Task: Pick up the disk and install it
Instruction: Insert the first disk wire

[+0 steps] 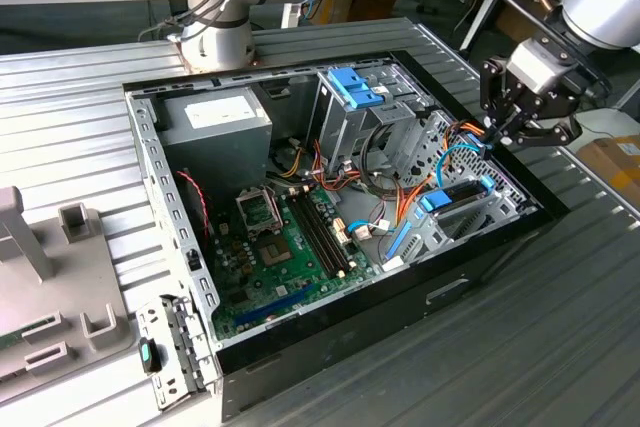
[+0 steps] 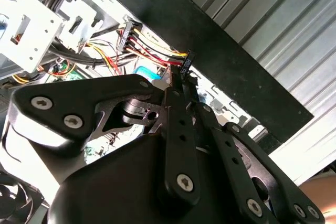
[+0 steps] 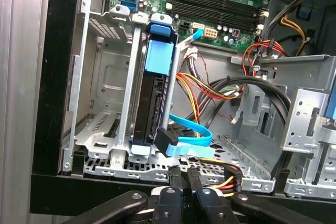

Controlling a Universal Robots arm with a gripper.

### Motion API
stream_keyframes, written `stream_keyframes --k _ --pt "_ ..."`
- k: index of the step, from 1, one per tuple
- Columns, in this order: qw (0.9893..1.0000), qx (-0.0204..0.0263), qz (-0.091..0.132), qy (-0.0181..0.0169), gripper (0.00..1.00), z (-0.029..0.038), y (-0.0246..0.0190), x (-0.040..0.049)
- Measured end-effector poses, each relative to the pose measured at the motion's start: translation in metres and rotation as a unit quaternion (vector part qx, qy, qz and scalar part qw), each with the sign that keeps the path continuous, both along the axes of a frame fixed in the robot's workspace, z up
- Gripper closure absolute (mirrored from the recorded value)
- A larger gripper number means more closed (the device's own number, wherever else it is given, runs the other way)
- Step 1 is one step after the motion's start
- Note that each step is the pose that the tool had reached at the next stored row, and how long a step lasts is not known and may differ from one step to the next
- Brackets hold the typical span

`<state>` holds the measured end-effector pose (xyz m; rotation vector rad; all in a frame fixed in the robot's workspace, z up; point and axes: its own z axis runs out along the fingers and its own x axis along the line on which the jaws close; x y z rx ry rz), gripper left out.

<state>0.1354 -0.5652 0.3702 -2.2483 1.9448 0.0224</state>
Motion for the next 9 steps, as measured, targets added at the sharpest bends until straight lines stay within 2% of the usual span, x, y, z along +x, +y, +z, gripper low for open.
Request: stream_keyframes --k 7,9 --pt "1.0 0.0001 -0.001 -0.0002 0.84 0.0 -0.0015 -0.0171" --pt "1.0 0.0001 -0.004 -0.0002 0.84 -0.0002 -0.0015 -0.0197"
